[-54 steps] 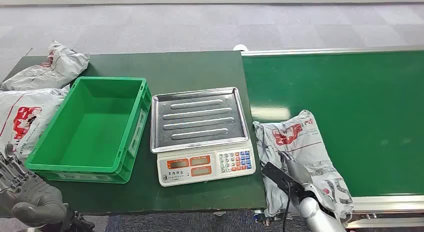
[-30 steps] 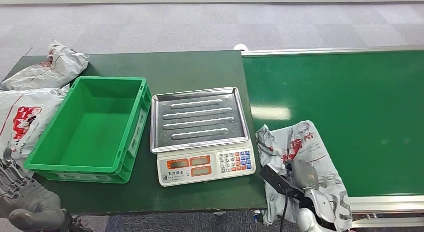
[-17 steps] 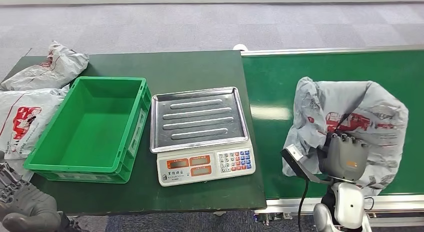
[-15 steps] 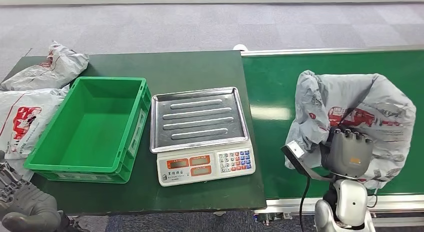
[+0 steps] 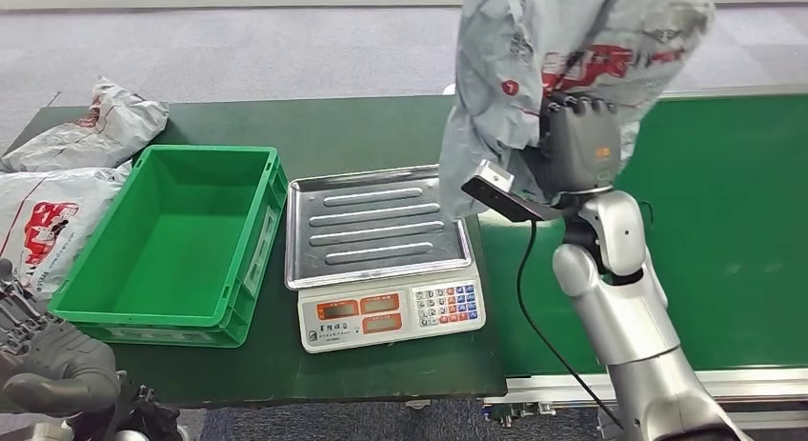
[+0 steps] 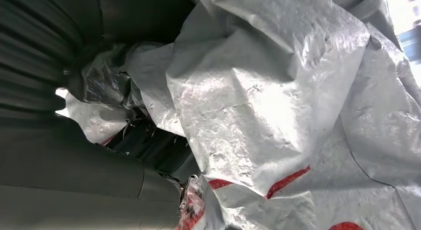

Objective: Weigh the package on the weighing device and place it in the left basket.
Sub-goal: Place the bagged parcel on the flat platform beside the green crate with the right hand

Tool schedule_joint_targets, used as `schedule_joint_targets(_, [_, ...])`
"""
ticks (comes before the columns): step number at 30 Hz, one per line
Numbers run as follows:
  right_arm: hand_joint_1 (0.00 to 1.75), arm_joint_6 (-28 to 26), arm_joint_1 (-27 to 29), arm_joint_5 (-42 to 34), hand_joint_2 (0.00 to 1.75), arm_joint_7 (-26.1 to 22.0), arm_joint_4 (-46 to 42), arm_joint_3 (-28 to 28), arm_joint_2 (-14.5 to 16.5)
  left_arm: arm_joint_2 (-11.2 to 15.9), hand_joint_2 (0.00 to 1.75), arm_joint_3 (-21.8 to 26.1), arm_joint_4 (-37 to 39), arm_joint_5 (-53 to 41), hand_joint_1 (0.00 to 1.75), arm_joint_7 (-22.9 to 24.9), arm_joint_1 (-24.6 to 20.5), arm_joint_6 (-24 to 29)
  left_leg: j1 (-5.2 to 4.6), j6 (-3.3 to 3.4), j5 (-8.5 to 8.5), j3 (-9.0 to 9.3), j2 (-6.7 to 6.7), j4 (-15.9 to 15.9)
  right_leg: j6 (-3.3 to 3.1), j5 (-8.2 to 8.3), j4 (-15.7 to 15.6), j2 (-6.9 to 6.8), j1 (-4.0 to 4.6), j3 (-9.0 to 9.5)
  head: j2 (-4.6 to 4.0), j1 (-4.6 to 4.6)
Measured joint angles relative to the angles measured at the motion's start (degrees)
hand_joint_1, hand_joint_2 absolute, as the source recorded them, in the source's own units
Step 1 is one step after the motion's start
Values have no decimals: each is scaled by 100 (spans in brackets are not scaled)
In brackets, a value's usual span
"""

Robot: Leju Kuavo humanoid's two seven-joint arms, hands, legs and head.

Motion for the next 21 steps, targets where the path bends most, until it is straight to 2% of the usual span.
schedule_joint_targets(5, [175, 585, -849, -1363, 175, -547, 1040, 502, 447, 6, 0, -22, 83, 30, 0, 0, -57, 19, 3, -1, 3, -9, -7, 0, 0, 0, 1, -6, 3, -6, 0, 0])
schedule_joint_targets(9, [175, 1234, -1151, -2509, 175, -946, 1617, 723, 802, 1, 0, -33, 156, 19, 0, 0, -144, 2, 3, -1, 3, -11, -8, 0, -1, 0, 1, -7, 3, -9, 0, 1])
schedule_joint_targets(12, [175, 1575, -1207, -3162, 175, -1075, 1905, 851, 1029, -31, 0, -31, 212, -40, 0, 0, -211, -37, 3, -1, 3, -14, -10, 0, -1, 0, 1, -7, 3, -9, 0, 1])
schedule_joint_targets(16, [175, 2098, -1135, -3874, 175, -1008, 2227, 1029, 1322, -117, 0, -31, 244, -184, 0, 14, -243, -60, 3, -1, 2, -15, -9, 0, -1, -1, 0, -5, 2, -14, 0, 0])
schedule_joint_targets(21, [175, 2321, -827, -4215, 175, -735, 2368, 1216, 1541, -242, 0, -23, 228, -350, 0, 180, -241, -94, 3, -1, 2, -20, -15, 0, -1, -2, 0, -11, 3, -16, 0, 0])
